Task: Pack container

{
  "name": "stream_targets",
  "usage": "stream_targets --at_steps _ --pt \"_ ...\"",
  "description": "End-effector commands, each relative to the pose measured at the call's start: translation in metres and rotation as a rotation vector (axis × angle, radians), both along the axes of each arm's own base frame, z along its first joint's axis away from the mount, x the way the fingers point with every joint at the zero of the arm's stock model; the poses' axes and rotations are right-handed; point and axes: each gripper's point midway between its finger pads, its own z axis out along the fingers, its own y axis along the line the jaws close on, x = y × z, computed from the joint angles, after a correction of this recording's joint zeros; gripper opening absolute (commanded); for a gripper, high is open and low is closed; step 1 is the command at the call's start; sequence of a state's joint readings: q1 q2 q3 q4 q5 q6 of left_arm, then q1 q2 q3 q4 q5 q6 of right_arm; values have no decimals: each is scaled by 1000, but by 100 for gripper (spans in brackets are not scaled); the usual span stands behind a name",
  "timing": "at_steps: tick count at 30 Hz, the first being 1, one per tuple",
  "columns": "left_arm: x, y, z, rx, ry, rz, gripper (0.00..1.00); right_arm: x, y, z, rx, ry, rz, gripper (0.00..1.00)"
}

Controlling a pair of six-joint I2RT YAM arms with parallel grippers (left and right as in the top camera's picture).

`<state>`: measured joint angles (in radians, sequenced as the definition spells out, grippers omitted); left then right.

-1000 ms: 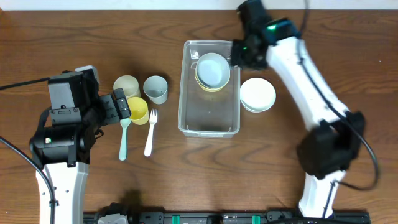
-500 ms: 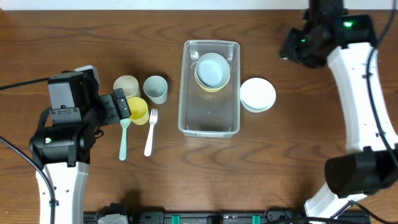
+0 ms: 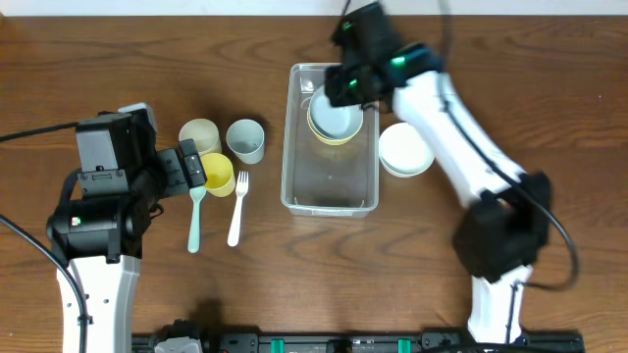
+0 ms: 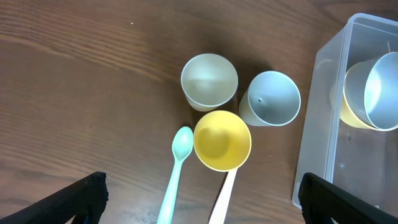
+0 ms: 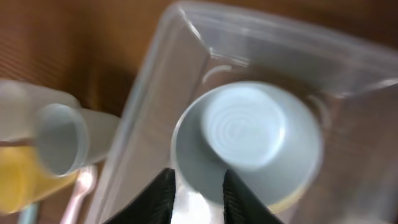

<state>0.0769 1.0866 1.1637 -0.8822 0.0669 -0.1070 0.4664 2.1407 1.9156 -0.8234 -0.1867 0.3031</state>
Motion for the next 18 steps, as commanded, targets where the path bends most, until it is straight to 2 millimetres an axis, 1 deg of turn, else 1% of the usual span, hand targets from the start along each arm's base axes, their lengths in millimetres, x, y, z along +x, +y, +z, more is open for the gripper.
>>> stream_targets --at_steps 1,3,6,10,14,17,18 --pt "2 4 8 20 -21 7 98 9 -5 -37 -33 45 -42 17" --pt "2 4 8 20 -21 7 98 13 -4 -54 -35 60 -42 17" --pt "2 4 8 20 -21 7 98 18 -4 -71 -40 66 -41 17" --pt "2 4 8 20 -21 7 98 22 -2 -84 -62 44 12 17" --pt "2 4 8 20 -21 7 98 16 -6 -95 -87 80 18 19" --pt "2 4 8 20 -21 7 98 5 -14 -103 -118 129 32 19" --pt "2 4 8 20 -21 6 98 1 -17 -105 -129 146 37 18"
